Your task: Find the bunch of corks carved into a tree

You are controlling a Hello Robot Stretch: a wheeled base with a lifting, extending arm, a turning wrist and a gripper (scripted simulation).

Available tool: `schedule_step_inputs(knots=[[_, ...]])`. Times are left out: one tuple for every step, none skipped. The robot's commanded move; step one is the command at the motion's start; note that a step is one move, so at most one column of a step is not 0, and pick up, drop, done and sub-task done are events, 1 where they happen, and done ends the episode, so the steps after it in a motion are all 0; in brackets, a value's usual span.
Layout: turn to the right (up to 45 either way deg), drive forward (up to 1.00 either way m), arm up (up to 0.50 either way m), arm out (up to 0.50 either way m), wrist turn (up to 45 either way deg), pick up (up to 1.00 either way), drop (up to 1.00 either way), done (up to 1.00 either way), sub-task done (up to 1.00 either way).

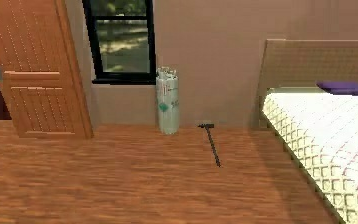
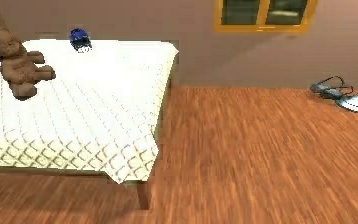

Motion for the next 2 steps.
schedule_step_inputs(knots=[[-45.0, 0.0, 0.0, 0.0, 0.0, 0.0, 0.0, 0.0, 0.0], [0.0, 1.0, 0.0, 0.0, 0.0, 0.0, 0.0, 0.0, 0.0]])
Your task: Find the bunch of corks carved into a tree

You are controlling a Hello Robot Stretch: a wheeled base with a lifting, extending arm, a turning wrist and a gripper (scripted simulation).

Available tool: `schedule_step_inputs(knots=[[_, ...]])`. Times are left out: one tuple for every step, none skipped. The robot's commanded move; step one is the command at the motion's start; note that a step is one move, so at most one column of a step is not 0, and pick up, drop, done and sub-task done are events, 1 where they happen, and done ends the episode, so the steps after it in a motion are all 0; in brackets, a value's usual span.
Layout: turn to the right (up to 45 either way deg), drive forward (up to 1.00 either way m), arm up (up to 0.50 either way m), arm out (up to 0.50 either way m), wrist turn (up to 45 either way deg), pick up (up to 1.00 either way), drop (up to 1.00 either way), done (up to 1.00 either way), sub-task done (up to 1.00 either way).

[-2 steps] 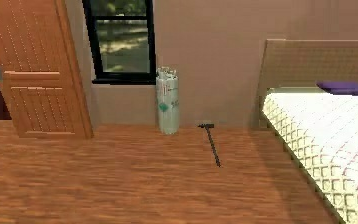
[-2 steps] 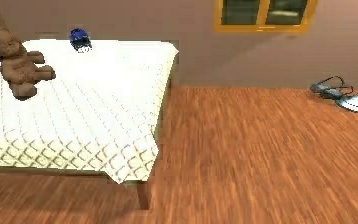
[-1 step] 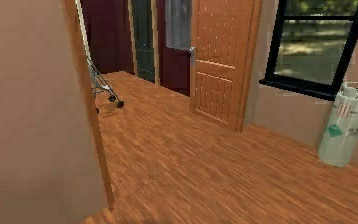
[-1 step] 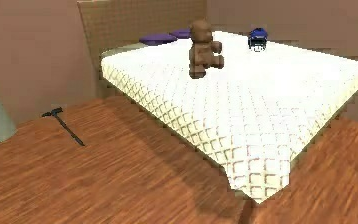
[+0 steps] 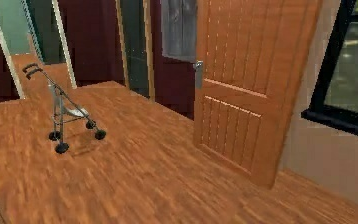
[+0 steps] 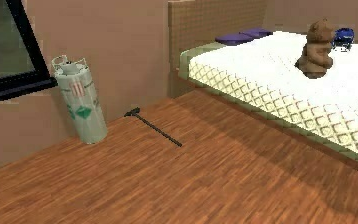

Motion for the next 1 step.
schedule_step_inputs(knots=[[-9.0, 0.0, 0.0, 0.0, 0.0, 0.0, 0.0, 0.0, 0.0]])
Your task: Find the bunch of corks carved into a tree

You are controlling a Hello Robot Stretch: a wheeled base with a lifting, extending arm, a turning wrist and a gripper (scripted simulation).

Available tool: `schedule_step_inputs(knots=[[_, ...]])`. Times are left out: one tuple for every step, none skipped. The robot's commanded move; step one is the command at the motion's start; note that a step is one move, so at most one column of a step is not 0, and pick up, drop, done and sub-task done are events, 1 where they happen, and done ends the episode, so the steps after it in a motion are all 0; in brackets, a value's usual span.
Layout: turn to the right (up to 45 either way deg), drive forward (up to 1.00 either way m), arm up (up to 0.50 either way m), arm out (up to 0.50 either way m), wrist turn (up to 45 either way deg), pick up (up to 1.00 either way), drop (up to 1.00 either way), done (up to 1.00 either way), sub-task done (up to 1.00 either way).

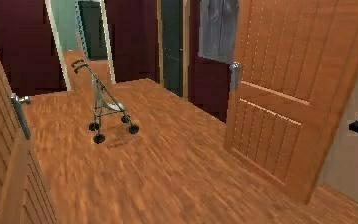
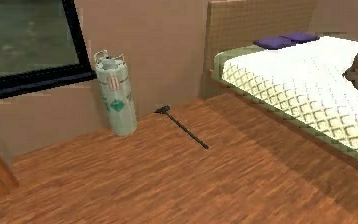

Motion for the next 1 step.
schedule_step_inputs(knots=[[0.0, 0.4, 0.0, 0.0, 0.0, 0.0, 0.0, 0.0, 0.0]])
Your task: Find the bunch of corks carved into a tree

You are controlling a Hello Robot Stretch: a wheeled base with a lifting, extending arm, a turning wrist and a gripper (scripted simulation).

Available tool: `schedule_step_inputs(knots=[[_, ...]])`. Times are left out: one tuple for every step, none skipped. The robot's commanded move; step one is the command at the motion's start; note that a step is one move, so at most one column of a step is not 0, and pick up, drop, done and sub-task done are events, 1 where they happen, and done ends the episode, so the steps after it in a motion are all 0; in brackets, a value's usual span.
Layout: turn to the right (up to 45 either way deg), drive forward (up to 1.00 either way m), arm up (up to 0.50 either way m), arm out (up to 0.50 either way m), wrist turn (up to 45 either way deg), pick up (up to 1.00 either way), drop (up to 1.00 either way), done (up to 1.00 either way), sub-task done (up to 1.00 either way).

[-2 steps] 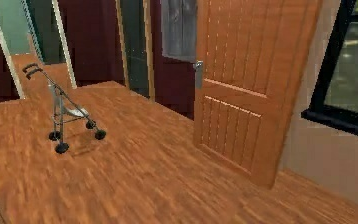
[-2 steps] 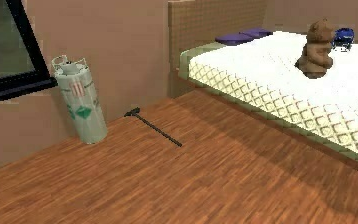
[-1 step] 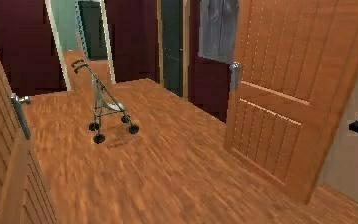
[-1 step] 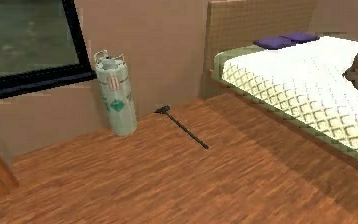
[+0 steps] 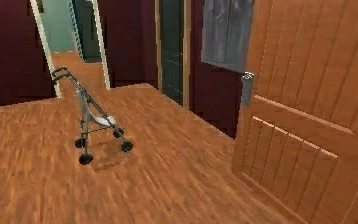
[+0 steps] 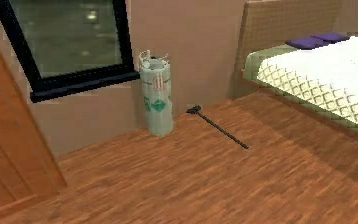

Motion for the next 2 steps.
schedule_step_inputs(knots=[[-18.0, 0.0, 0.0, 0.0, 0.0, 0.0, 0.0, 0.0, 0.0], [0.0, 0.8, 0.0, 0.0, 0.0, 0.0, 0.0, 0.0, 0.0]])
